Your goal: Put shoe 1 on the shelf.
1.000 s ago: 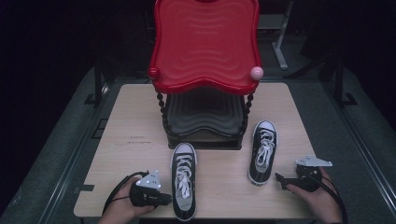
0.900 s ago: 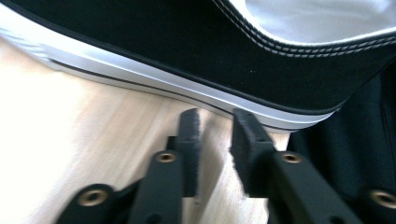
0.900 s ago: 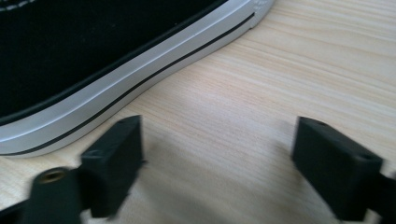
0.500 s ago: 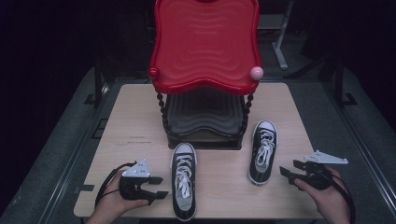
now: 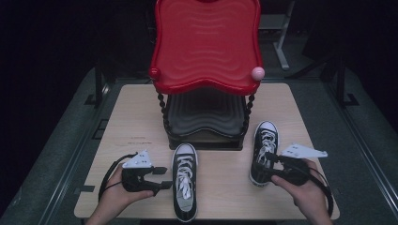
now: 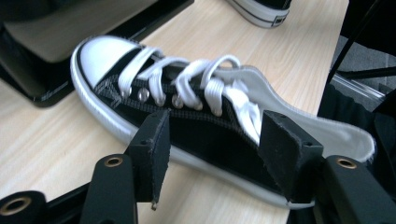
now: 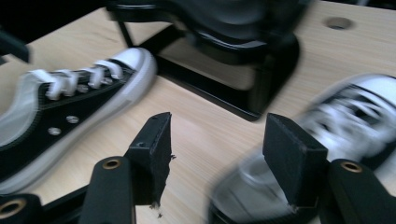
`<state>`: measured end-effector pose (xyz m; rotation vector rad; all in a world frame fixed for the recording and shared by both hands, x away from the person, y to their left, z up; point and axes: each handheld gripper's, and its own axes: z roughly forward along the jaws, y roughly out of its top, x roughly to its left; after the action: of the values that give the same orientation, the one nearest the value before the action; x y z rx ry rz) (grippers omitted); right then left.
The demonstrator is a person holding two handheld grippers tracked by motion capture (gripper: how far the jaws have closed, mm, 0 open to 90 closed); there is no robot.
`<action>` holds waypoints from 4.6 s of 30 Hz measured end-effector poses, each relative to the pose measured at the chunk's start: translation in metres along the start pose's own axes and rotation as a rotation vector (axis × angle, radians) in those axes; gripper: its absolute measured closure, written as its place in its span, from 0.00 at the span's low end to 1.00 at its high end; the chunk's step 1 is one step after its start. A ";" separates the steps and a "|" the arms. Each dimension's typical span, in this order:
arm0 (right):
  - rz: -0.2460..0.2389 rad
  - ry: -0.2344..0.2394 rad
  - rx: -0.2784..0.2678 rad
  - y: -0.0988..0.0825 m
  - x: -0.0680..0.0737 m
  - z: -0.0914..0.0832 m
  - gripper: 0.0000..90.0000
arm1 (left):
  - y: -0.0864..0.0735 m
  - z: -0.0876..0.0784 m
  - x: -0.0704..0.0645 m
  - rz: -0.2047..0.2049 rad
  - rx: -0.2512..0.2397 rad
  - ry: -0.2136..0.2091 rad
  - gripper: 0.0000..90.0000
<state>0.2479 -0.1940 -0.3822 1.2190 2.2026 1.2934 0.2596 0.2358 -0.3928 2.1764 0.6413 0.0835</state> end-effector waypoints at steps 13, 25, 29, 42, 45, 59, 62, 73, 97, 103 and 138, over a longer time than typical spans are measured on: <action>-0.090 0.226 0.057 0.019 0.061 0.063 0.48 | 0.002 0.030 0.002 0.021 0.032 -0.017 0.61; -0.150 0.347 0.088 0.021 0.106 0.104 0.50 | -0.006 0.031 0.006 -0.007 0.032 -0.060 0.83; -0.162 0.366 0.104 0.019 0.114 0.115 0.53 | -0.007 0.032 0.005 -0.016 0.029 -0.059 0.86; -0.115 0.445 0.169 0.013 0.112 0.136 0.94 | -0.006 0.029 0.007 -0.037 0.026 -0.069 0.94; -0.099 0.452 0.161 0.013 0.109 0.133 0.94 | -0.005 0.026 0.007 -0.025 0.029 -0.060 0.95; -0.137 0.491 0.109 0.022 0.104 0.089 0.94 | 0.019 0.010 -0.019 0.023 -0.045 -0.130 0.95; -0.156 0.491 0.086 0.027 0.103 0.080 0.95 | 0.026 0.005 -0.023 0.041 -0.065 -0.128 0.95; -0.193 0.486 0.021 0.048 0.101 0.053 0.95 | 0.051 -0.013 -0.030 0.095 -0.122 -0.129 0.95; -0.237 0.308 -0.124 0.131 0.069 0.090 0.95 | 0.114 -0.015 0.037 0.121 -0.270 0.103 0.97; -0.231 0.241 -0.158 0.142 0.062 0.110 0.95 | 0.118 -0.006 0.052 0.118 -0.305 0.207 0.97; -0.188 0.224 -0.174 0.140 0.061 0.126 0.73 | 0.063 -0.009 0.042 0.096 -0.252 0.161 0.46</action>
<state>0.3620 -0.0424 -0.3264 0.8173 2.2331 1.5672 0.3197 0.2299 -0.3458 1.9681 0.5822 0.3736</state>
